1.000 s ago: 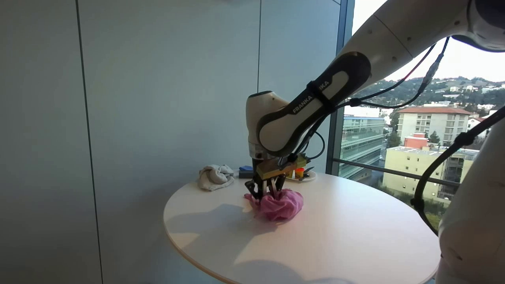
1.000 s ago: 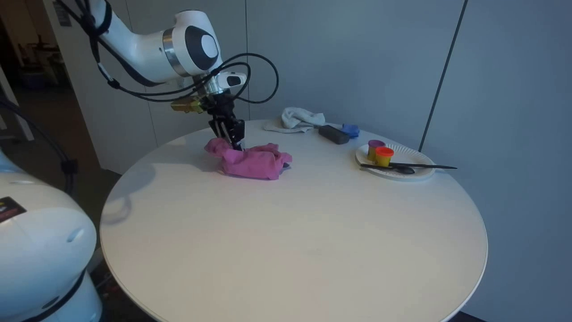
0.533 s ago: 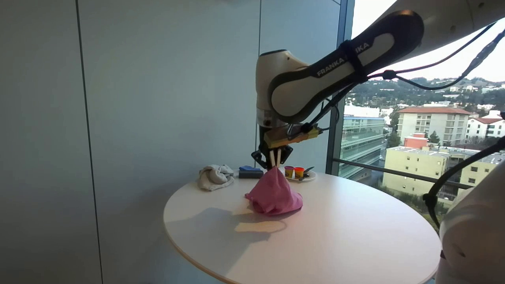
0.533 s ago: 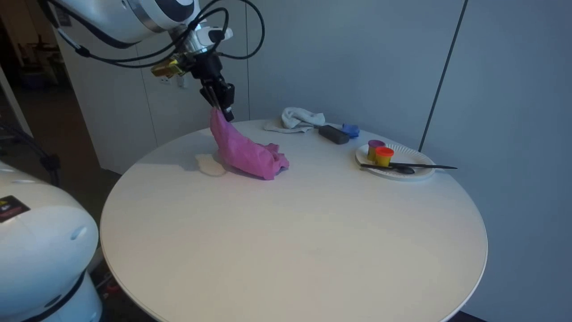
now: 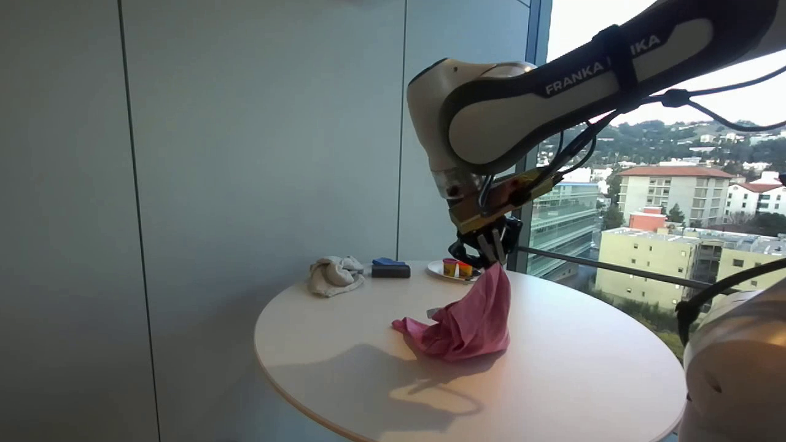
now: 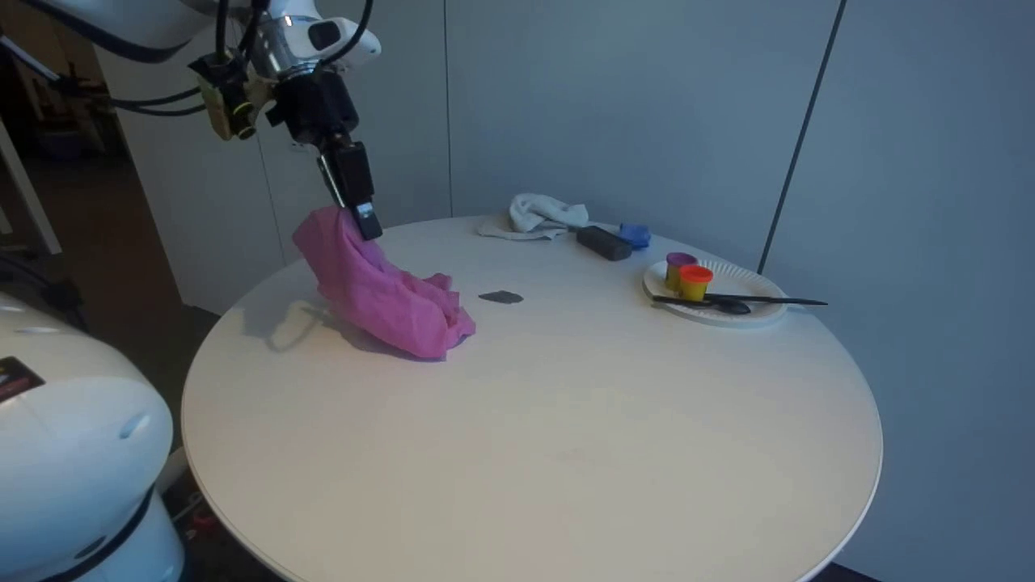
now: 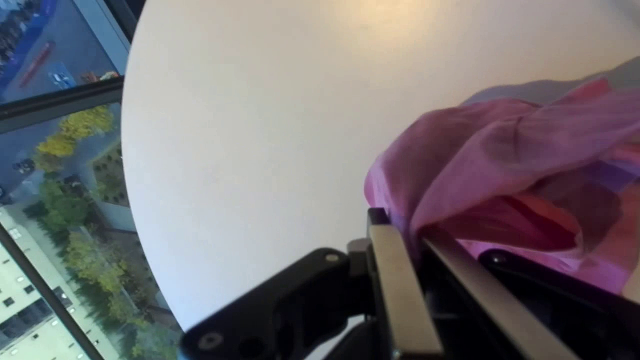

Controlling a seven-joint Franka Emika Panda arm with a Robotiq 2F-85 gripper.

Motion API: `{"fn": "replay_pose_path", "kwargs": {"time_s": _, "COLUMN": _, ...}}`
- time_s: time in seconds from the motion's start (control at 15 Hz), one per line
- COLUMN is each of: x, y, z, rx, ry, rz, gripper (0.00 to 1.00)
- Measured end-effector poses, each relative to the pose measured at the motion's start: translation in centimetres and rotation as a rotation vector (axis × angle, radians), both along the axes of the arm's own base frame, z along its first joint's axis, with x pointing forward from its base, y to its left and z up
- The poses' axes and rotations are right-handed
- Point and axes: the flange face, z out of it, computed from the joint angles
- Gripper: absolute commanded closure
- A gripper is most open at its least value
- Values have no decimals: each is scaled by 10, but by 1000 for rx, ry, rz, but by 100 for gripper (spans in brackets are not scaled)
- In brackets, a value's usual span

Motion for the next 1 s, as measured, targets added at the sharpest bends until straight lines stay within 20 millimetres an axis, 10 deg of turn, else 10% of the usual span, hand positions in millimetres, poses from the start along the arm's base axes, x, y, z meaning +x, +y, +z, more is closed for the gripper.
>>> {"fn": "replay_pose_path", "kwargs": {"time_s": 0.6, "x": 2, "y": 2, "z": -85, "rx": 92, "ry": 408, "rz": -134, "gripper": 91}}
{"fn": "replay_pose_path", "kwargs": {"time_s": 0.67, "x": 5, "y": 4, "z": -89, "rx": 128, "ry": 437, "rz": -131, "gripper": 67}}
{"fn": "replay_pose_path", "kwargs": {"time_s": 1.0, "x": 26, "y": 18, "z": -86, "rx": 337, "ry": 464, "rz": -56, "gripper": 40}}
